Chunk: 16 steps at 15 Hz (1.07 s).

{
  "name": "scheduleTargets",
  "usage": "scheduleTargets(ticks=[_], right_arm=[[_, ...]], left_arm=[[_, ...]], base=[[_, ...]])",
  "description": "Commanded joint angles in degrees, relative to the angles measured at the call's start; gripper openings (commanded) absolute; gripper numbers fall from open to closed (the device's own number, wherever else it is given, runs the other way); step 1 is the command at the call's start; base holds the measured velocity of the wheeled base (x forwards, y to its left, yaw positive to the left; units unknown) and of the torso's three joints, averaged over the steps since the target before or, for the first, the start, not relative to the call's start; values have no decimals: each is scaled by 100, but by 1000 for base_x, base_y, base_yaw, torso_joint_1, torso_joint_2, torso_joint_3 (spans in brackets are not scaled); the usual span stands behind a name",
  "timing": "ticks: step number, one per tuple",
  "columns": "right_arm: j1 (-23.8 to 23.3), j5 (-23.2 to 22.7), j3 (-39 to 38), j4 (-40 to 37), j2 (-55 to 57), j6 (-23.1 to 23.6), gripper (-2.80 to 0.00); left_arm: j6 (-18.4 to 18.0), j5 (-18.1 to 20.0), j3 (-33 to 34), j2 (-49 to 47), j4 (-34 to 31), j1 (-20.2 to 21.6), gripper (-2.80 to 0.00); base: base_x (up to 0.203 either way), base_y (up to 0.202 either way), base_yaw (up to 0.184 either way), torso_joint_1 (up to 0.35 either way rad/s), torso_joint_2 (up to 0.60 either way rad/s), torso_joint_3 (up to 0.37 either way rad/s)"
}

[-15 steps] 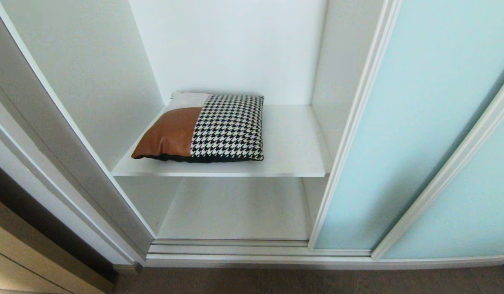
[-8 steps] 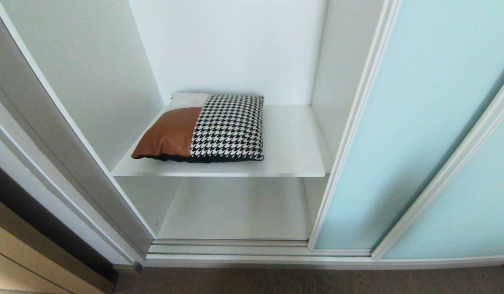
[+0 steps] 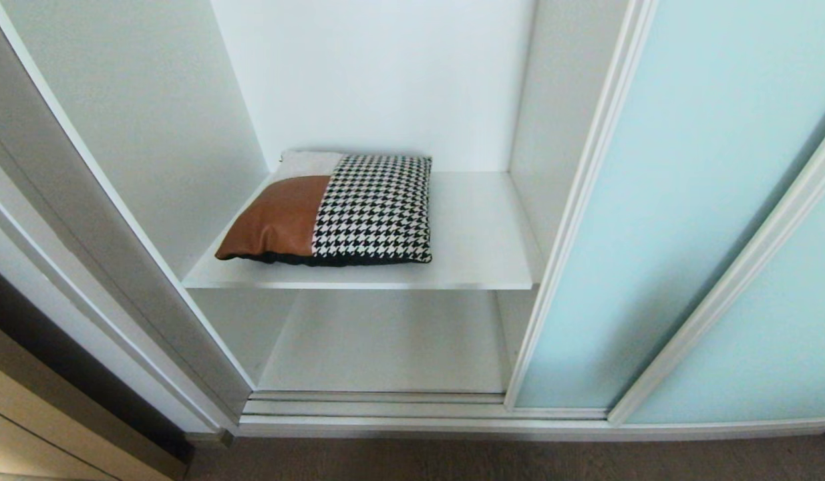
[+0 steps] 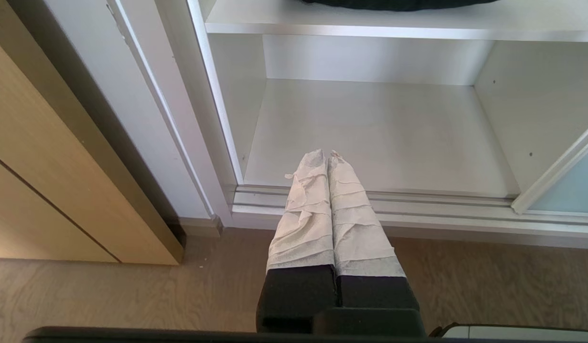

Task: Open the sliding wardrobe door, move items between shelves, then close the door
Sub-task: Close the door

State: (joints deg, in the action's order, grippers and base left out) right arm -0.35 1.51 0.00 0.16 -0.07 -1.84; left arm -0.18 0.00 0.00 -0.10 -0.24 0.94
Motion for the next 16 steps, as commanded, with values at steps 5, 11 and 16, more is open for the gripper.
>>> scheduleTargets(ticks=[5, 11, 16], right_arm=[[0, 3, -3, 4, -1, 0, -280], [0, 2, -8, 2, -1, 0, -280], [0, -2, 0, 2, -1, 0, -280]], left_arm=[[1, 0, 9, -8, -2, 3, -280], [1, 0, 9, -8, -2, 3, -280], [1, 0, 9, -8, -2, 3, -280]], base=[[0, 0, 0, 0, 0, 0], [0, 0, 0, 0, 0, 0], [0, 0, 0, 0, 0, 0]])
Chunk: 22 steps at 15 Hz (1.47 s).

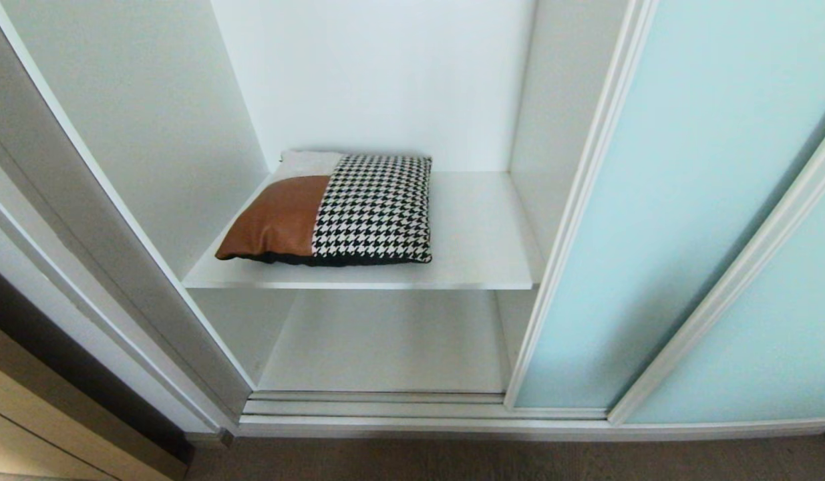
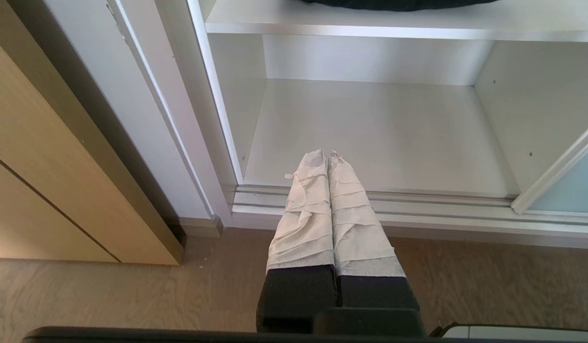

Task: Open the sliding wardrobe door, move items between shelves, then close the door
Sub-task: Close the door

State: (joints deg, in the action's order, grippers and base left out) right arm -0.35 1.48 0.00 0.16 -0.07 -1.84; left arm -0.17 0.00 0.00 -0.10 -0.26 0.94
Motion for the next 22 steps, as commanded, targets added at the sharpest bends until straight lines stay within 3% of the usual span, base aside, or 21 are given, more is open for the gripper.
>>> scheduleTargets(ticks=[1, 22], right_arm=[[0, 2, 0, 2, -1, 0, -280], [0, 2, -6, 7, -1, 0, -280]], left_arm=[[0, 0, 9, -8, -1, 3, -280], [0, 0, 9, -8, -1, 3, -280]], base=[[0, 0, 0, 0, 0, 0], [0, 0, 0, 0, 0, 0]])
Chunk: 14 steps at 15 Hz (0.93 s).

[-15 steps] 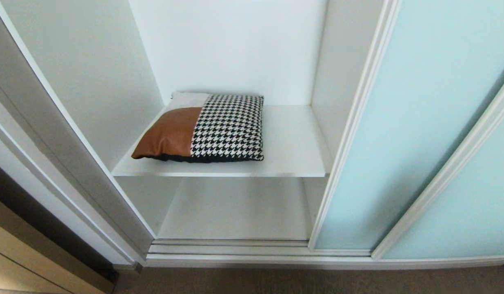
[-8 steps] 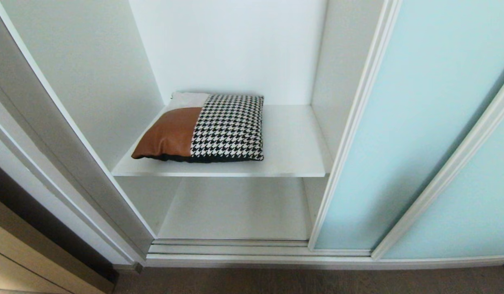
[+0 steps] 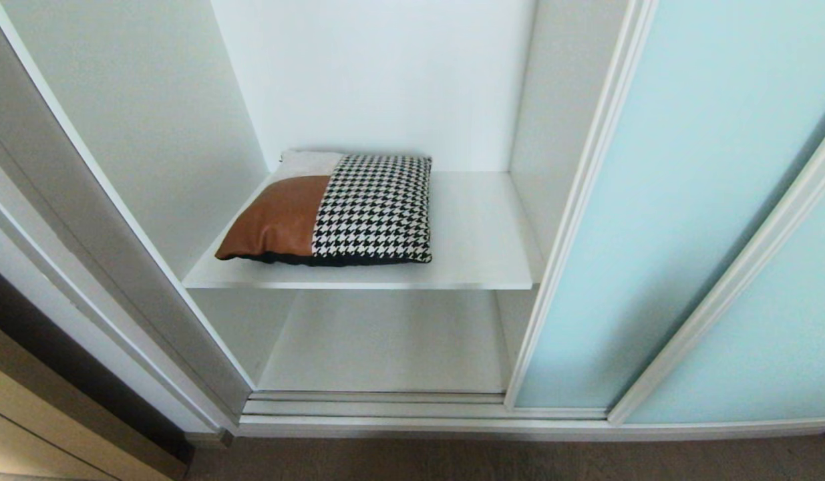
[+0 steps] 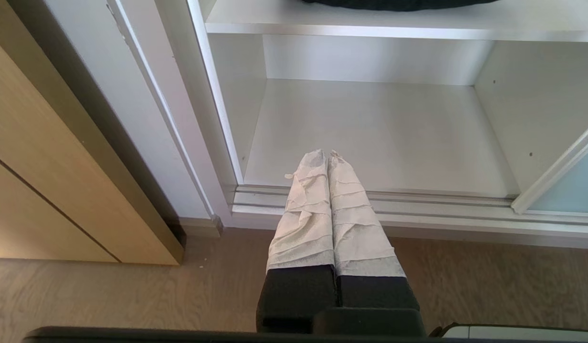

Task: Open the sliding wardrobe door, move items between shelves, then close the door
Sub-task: Close the door

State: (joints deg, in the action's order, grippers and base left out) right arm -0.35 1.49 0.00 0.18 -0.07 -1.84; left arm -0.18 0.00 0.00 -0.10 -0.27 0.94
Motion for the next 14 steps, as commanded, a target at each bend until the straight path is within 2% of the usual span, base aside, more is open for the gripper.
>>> scheduleTargets(ticks=[1, 14], right_arm=[[0, 1, -9, 0, -1, 0, -280], [0, 7, 0, 2, -1, 0, -280]], left_arm=[[1, 0, 9, -8, 0, 3, -280], [1, 0, 9, -8, 0, 3, -280]], base=[[0, 0, 0, 0, 0, 0], [0, 0, 0, 0, 0, 0]])
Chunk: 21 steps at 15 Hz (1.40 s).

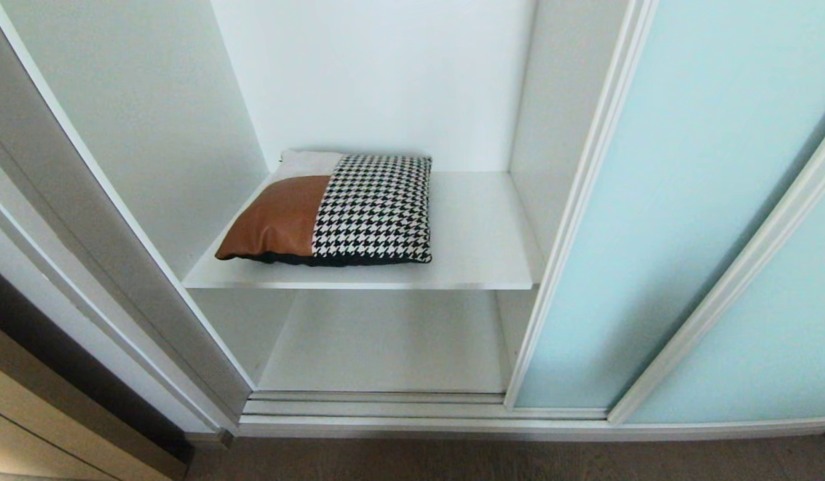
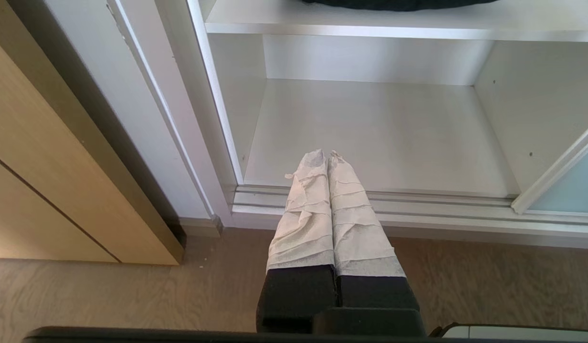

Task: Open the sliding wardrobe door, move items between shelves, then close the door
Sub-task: Close the door

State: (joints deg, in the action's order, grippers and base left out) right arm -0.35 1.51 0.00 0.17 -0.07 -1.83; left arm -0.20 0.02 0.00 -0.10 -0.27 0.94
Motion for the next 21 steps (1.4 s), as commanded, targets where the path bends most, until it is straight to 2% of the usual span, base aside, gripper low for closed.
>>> scheduleTargets(ticks=[1, 21], right_arm=[[0, 0, -2, 2, -1, -2, -280], [0, 0, -2, 1, -1, -2, -280]], left_arm=[[3, -2, 9, -8, 0, 3, -280], [3, -2, 9, -8, 0, 3, -280]], base=[[0, 0, 0, 0, 0, 0], [0, 0, 0, 0, 0, 0]])
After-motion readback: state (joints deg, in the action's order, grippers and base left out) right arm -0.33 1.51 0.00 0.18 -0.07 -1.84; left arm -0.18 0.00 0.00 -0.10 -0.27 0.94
